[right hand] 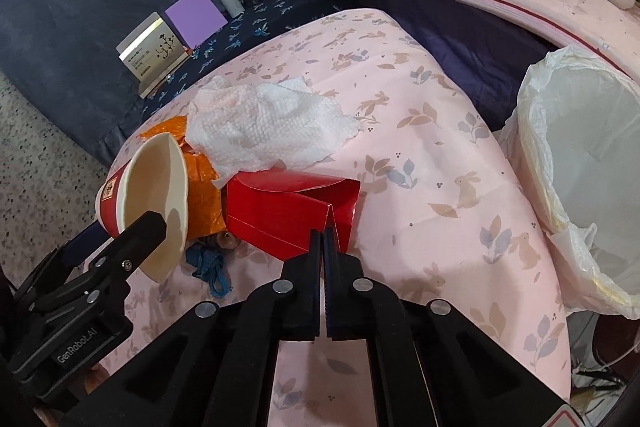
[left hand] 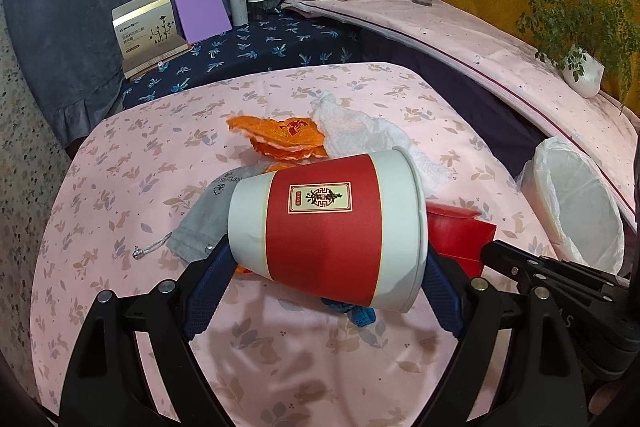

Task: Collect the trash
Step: 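Grasp the red-and-white cup with the left gripper while the right gripper grasps the red box, then carry the red box and red cup over the bin and release both, then move both grippers back over the table toward the orange bag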

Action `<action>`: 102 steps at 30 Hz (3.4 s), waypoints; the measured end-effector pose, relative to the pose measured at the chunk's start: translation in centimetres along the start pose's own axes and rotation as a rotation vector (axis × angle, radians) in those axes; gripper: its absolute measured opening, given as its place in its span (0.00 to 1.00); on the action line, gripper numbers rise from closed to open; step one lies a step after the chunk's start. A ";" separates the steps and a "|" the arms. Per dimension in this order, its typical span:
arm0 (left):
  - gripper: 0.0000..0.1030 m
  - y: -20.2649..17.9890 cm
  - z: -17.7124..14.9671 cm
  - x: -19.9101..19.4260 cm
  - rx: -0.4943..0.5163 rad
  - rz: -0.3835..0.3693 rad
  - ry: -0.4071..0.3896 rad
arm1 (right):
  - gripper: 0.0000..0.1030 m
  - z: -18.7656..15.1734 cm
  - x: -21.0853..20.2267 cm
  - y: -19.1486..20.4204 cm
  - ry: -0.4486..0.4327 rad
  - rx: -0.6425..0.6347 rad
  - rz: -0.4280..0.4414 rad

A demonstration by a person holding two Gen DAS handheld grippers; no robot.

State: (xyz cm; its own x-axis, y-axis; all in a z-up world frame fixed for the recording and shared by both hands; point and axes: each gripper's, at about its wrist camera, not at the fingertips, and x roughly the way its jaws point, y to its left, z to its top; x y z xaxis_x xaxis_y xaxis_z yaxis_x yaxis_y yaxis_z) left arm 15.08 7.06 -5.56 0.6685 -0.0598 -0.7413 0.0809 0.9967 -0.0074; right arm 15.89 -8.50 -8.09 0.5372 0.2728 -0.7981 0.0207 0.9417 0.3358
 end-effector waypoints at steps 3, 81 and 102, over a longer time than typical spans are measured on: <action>0.80 -0.6 0.1 -0.8 0.009 -0.005 -0.014 | 0.01 0.2 -1.7 0.2 -0.035 -0.012 -0.006; 0.87 -23.0 4.5 -1.0 0.292 -0.219 -0.072 | 0.16 2.0 -14.8 -18.3 -0.303 0.232 -0.239; 0.87 -15.2 4.2 -3.7 0.187 -0.122 -0.132 | 0.32 2.0 -14.8 -10.7 -0.304 0.113 -0.209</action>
State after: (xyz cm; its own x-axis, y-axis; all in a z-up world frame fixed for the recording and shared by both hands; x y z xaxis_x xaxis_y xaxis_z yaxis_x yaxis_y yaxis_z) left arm 14.50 -8.07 0.13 0.7354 -0.1977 -0.6481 0.2940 0.9549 0.0424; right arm 9.40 -22.96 1.08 0.7365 -0.0098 -0.6763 0.2402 0.9385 0.2480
